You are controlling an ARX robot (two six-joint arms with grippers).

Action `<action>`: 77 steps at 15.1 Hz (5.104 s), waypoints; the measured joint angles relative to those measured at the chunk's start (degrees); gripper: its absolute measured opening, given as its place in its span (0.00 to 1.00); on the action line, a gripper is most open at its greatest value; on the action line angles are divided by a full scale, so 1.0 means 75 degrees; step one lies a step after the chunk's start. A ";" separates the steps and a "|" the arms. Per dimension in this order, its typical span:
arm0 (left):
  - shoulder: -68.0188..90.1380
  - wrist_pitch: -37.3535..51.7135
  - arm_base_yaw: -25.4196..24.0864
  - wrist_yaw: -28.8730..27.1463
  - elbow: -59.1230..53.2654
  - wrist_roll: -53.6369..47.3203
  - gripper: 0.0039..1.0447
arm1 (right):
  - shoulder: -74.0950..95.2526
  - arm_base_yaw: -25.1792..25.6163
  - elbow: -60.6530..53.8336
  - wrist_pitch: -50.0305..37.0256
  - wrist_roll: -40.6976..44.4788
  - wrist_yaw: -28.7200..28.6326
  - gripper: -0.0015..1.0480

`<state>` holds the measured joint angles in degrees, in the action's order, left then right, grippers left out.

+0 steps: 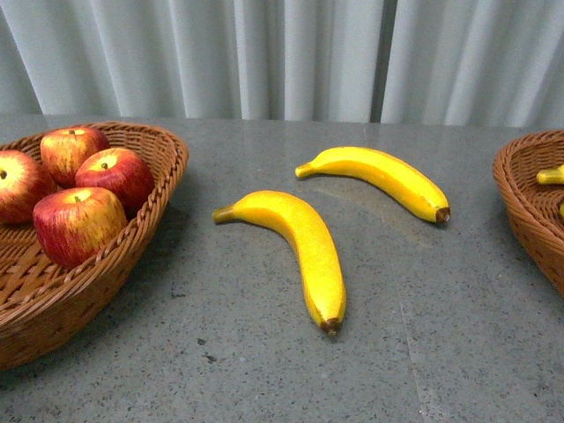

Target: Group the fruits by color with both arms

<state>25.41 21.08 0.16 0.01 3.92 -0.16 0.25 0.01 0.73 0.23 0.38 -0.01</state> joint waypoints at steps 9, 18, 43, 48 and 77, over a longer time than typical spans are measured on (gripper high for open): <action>-0.1588 -0.1003 0.0000 -0.0003 -0.0417 0.0000 0.01 | 0.0000 0.0000 0.0000 0.0000 0.0000 0.0000 0.94; -0.3337 -0.2815 0.0000 -0.0006 -0.0411 0.0000 0.01 | 0.0000 0.0000 0.0000 0.0006 -0.0003 0.0003 0.94; -0.3337 -0.2838 0.0000 -0.0003 -0.0411 0.0006 0.94 | 0.6441 -0.1067 0.2754 -0.4572 -0.1609 -0.0256 0.94; -0.3337 -0.2841 0.0000 -0.0003 -0.0411 0.0006 0.94 | 1.0949 -0.3430 0.6869 -0.3104 -0.0892 0.0577 0.94; -0.3337 -0.2841 0.0000 -0.0003 -0.0411 0.0006 0.94 | 1.4799 -0.4476 0.9349 0.0309 -0.1131 0.0545 0.32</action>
<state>0.38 -0.23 0.16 -0.01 0.84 -0.12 111.24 -33.56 70.85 2.55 -8.10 4.08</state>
